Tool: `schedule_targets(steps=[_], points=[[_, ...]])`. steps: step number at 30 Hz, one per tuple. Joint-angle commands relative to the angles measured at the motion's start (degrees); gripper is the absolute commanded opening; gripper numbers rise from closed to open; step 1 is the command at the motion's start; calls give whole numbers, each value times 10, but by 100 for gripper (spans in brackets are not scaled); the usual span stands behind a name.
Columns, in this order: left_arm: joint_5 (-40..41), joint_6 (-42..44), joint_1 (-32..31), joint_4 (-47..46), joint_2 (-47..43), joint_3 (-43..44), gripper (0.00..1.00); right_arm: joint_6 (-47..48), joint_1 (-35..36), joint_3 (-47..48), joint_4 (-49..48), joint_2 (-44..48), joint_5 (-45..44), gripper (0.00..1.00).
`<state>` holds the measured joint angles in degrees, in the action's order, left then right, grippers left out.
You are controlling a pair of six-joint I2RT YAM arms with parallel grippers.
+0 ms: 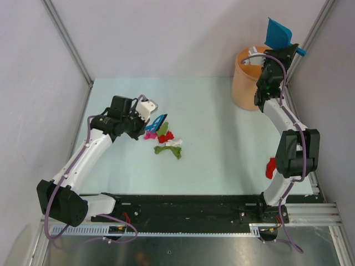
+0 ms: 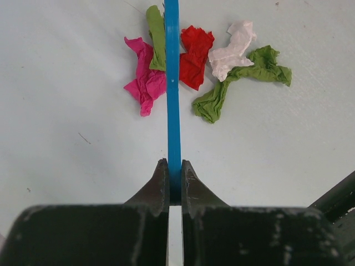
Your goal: Sweep away the paper scraps from the table
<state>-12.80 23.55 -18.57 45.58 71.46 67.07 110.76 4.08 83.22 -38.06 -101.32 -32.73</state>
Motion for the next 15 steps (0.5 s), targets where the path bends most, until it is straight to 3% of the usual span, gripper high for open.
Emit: schedule_targets(steps=[1,5,7,15], points=[[-12,10,3,-8,-13,-1,0,47,-11,-18,-47,31,28,0],[-18,4,3,-8,-10,5,0,-41,4,9,-26,45,-12,0],[-23,4,3,-8,-8,9,0,-152,26,45,11,59,-49,0],[-50,-8,2,-8,3,16,0,-576,131,67,376,196,-19,0]])
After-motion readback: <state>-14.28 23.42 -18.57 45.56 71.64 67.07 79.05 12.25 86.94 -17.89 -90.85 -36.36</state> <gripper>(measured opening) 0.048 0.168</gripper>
